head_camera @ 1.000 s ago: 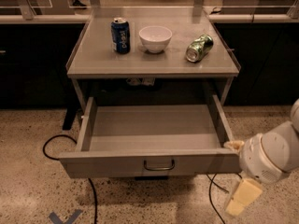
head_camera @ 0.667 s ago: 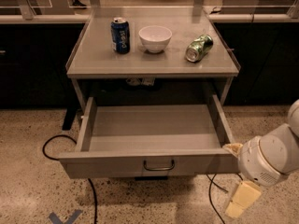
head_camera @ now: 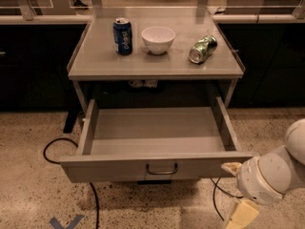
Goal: Close top drawer
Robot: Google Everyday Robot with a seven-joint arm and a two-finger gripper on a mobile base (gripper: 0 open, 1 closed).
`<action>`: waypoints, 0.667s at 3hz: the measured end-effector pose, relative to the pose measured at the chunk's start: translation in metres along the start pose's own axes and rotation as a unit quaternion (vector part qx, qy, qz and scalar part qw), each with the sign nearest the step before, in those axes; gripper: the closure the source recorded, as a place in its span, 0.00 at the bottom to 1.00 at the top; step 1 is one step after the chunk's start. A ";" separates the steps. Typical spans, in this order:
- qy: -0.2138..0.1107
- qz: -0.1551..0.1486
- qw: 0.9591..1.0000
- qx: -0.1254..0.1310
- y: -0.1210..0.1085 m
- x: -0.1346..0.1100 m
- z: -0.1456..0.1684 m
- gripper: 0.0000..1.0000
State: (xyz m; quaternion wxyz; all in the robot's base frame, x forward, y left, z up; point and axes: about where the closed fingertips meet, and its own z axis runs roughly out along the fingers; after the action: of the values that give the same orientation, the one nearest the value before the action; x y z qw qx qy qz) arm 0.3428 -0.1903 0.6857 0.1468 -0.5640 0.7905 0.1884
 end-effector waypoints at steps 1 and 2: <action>-0.025 0.002 0.999 -0.019 0.000 0.009 0.031 0.00; -0.031 -0.002 0.999 0.023 -0.026 0.000 0.041 0.00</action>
Offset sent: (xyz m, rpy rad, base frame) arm 0.0829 0.0092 -0.0444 0.0071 -0.2319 -0.1202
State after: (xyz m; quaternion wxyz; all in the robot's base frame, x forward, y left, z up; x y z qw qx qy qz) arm 0.3680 -0.1793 0.6462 0.1845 -0.5557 0.7886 0.1876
